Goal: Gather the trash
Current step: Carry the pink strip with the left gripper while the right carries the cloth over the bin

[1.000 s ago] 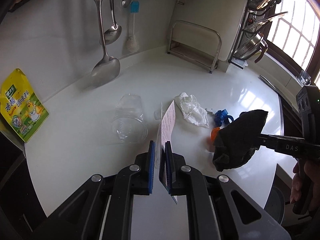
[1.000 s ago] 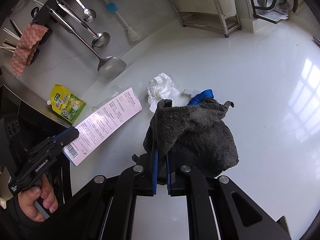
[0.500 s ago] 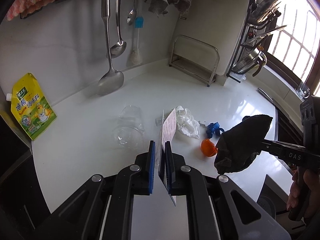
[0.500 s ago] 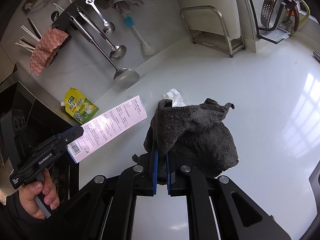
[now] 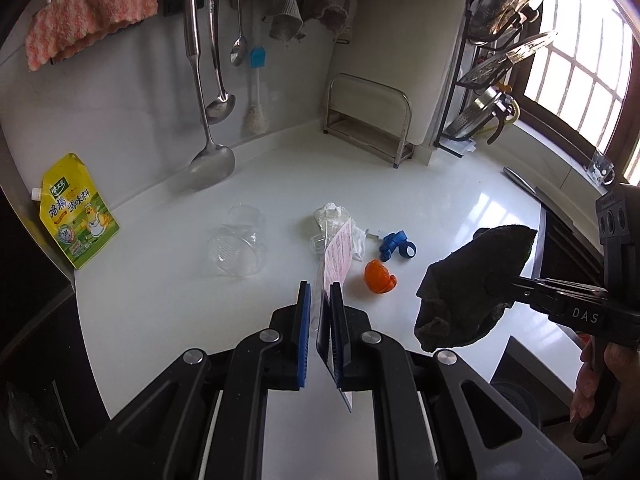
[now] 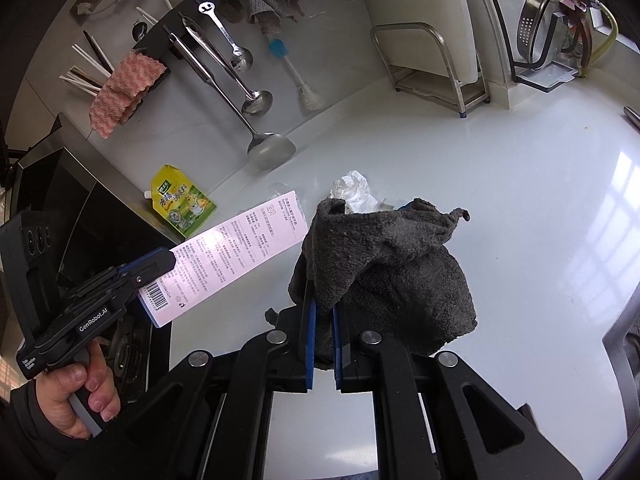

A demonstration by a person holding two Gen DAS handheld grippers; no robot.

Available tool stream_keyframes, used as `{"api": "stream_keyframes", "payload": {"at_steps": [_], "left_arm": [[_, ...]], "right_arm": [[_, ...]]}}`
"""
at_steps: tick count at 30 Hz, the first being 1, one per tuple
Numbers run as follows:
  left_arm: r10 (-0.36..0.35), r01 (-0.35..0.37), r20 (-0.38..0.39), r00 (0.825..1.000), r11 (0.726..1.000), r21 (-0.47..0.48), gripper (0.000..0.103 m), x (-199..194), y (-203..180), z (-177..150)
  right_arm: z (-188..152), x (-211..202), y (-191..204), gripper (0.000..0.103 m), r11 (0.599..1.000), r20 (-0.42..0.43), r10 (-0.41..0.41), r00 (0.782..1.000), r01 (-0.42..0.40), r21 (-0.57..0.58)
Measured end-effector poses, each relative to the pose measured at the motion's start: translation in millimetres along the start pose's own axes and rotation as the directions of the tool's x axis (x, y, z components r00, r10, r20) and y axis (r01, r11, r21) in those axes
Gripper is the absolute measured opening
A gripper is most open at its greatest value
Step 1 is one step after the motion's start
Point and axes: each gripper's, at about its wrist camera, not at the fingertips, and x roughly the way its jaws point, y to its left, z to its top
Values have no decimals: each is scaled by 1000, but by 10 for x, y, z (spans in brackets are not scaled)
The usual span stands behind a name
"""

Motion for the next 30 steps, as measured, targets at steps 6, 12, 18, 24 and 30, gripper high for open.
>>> {"api": "stream_keyframes", "payload": {"at_steps": [6,12,18,24,30], "left_arm": [[12,-12,9,1000,1000,1,9,-170,-280,-115],[12,-12,16,1000,1000,5,9,-331,-564,-253],[7,-7,23,1000,1000,5,9,-476,-822,-378],[1,-1,29,1000,1000,10,9,-594,-1048,-487],[-11,11,30,999,1000,16,9,-679,-1259,-593]], "right_arm": [[-202,-258,-57,7,1000,-6,6,1000,-6,-22],[-384,-536,-118,7,999,-4,6,1000,-6,-33],[-576,-818,-173,7,999,0,4,1000,-4,-41],[-748,-1044,-241,7,999,3,1,1000,-1,-44],[-931,-1225,-334,7,999,-2,-9,1000,9,-36]]}}
